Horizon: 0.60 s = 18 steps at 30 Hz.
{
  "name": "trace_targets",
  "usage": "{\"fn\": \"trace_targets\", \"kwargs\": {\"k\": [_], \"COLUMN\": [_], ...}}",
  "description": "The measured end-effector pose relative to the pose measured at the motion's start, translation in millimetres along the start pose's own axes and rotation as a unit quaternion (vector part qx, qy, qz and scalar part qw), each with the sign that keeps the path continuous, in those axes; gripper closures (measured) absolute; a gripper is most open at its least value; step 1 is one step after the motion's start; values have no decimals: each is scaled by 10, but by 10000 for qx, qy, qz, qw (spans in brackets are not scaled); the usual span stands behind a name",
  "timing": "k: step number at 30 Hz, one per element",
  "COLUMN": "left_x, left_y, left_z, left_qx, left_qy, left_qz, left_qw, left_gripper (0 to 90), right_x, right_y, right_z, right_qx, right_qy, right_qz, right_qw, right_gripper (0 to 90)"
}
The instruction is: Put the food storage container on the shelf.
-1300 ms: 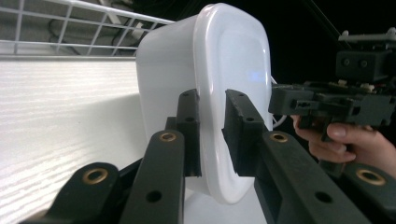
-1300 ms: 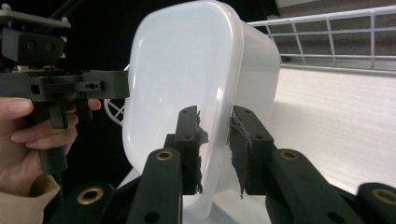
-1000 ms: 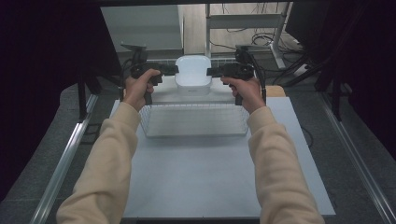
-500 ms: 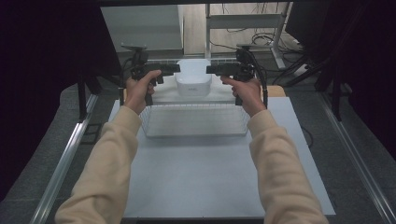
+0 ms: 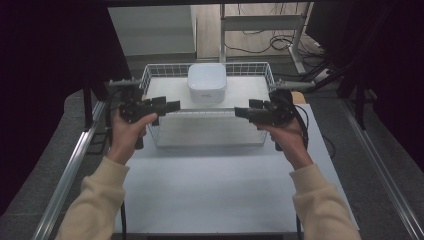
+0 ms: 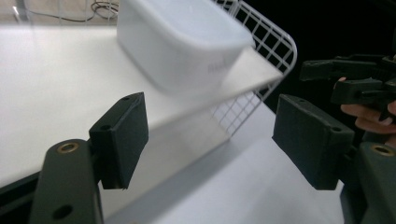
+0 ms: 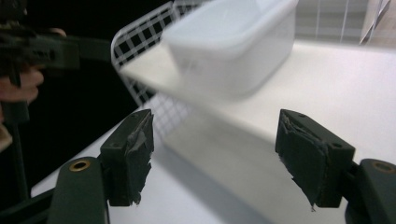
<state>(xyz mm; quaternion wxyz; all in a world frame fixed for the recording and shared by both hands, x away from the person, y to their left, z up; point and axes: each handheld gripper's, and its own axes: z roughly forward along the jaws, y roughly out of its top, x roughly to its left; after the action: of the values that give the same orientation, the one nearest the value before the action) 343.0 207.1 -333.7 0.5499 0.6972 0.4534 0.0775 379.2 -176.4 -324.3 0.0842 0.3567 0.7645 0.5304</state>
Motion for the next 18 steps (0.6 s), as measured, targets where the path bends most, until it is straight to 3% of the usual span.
{"fn": "trace_targets", "kwargs": {"k": [1, 2, 3, 4, 5, 6, 7, 11, 12, 14, 16, 17, 18], "left_x": [-30, -30, -52, -52, -51, -51, -8, 85, 85, 116, 135, 165, 190], "left_y": [-199, -199, -414, -414, -616, -616, -786, -1050, -1050, -1201, -1259, -1333, -1388], "left_z": [-90, -90, -160, -160, -210, -210, -261, -332, -332, -349, -355, -359, -351], "left_qx": [10, 10, 59, 59, 157, 157, 193, 298, 298, 366, 388, 377, 411], "left_qy": [56, 56, 99, 99, 263, 263, 469, 622, 622, 736, 693, 635, 632], "left_qz": [80, 80, 149, 149, 261, 261, 290, 200, 200, 301, 275, 207, 158], "left_qw": [10000, 10000, 9998, 9998, 9992, 9992, 9983, 9974, 9974, 9962, 9965, 9971, 9970], "left_gripper": [259, 259, 258, 258, 257, 257, 258, 258, 258, 255, 255, 255, 255], "right_x": [48, 61, 87, 100, 122, 122, 140, 112, 112, 70, 54, 16, 16], "right_y": [-196, -264, -380, -450, -565, -565, -752, -1053, -1053, -1260, -1333, -1487, -1487], "right_z": [-102, -132, -179, -203, -242, -242, -297, -354, -354, -380, -385, -389, -389], "right_qx": [33, 49, 72, 90, 114, 114, 153, 242, 242, 284, 283, 301, 301], "right_qy": [-18, -21, -60, -86, -142, -142, -193, -248, -248, -263, -261, -244, -244], "right_qz": [-107, -149, -215, -260, -306, -306, -336, -204, -204, -79, -30, 78, 78], "right_qw": [9999, 9999, 9997, 9996, 9994, 9994, 9991, 9992, 9992, 9992, 9993, 9992, 9992], "right_gripper": [280, 280, 280, 278, 278, 278, 271, 271, 271, 275, 275, 276, 276]}}
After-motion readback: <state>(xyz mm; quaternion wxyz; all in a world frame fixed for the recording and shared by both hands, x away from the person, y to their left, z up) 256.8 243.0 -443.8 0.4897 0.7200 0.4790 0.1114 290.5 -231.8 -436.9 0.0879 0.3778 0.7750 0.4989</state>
